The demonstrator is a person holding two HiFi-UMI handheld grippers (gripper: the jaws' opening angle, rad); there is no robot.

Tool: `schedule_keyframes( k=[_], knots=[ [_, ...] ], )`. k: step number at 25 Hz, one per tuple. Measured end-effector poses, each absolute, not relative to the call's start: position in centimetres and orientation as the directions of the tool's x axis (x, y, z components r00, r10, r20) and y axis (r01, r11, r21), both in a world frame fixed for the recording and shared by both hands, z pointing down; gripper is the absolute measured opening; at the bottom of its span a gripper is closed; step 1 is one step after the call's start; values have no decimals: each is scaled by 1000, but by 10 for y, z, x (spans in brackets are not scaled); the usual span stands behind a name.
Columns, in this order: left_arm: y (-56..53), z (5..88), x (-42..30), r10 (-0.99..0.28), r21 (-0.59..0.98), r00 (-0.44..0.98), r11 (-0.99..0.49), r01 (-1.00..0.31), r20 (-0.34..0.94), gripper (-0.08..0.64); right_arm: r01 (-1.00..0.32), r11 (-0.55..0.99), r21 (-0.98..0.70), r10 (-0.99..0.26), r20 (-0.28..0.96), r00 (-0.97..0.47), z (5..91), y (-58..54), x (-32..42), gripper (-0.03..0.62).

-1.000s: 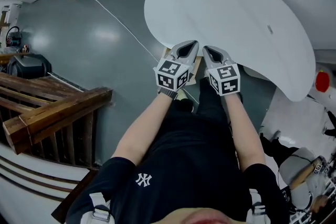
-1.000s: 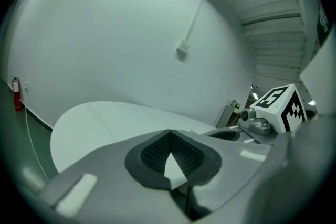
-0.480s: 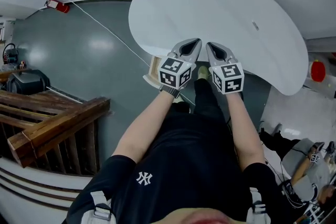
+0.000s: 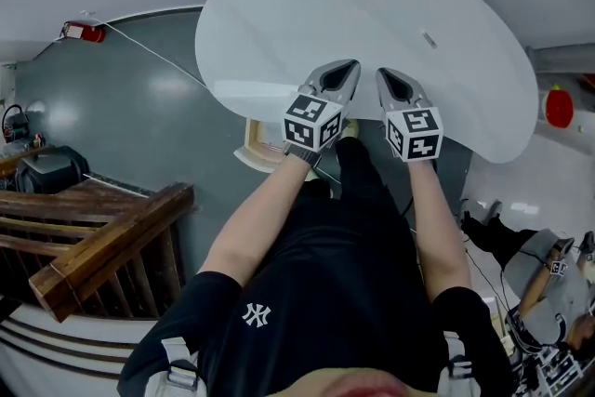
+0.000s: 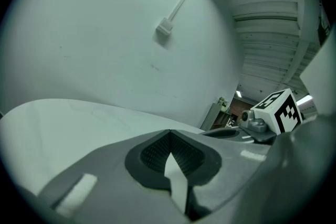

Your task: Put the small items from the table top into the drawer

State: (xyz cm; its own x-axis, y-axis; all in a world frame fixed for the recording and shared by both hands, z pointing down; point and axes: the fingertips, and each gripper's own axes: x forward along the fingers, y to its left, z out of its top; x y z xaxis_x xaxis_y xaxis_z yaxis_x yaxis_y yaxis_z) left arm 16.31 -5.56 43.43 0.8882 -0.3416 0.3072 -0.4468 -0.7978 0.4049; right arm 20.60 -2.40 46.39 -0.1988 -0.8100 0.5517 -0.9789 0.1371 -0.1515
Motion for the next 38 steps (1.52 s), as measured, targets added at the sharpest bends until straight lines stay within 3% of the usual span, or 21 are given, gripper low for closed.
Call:
schedule_keyframes(
  k=[26, 38],
  knots=[
    [-94, 497, 312, -215, 427, 888, -815, -392, 406, 0, -992, 8, -125, -743, 663, -89, 544, -57, 383, 69],
    [-99, 524, 332, -181, 451, 880, -803, -391, 440, 0, -997, 72, 9, -651, 758, -40, 596, -69, 418, 120]
  ],
)
